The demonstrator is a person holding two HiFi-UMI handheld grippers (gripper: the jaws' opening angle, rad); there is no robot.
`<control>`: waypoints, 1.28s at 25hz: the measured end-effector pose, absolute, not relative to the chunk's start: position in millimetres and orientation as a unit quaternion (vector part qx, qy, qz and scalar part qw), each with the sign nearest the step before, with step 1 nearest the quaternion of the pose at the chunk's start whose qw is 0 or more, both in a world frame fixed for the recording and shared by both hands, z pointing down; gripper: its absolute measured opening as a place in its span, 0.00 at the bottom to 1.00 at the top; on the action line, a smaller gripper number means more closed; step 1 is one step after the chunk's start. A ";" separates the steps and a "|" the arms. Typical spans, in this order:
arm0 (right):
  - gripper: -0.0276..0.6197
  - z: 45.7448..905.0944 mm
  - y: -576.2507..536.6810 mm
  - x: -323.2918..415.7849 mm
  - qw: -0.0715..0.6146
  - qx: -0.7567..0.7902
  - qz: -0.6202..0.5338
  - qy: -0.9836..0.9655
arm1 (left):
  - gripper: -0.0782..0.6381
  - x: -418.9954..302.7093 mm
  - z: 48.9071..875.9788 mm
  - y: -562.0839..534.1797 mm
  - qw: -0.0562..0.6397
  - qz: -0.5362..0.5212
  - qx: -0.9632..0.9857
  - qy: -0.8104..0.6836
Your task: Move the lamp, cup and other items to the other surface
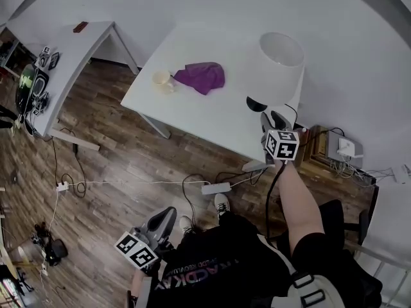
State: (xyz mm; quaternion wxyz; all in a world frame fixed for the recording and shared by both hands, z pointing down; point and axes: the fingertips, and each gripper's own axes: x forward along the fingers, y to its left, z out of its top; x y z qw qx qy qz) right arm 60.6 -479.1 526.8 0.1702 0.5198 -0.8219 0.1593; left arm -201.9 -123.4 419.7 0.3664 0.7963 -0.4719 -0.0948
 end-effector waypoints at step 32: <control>0.29 565.1 -590.1 33.0 0.181 0.494 0.109 -0.844 | 0.11 -161.9 465.8 -166.8 0.455 -0.051 0.759 -0.464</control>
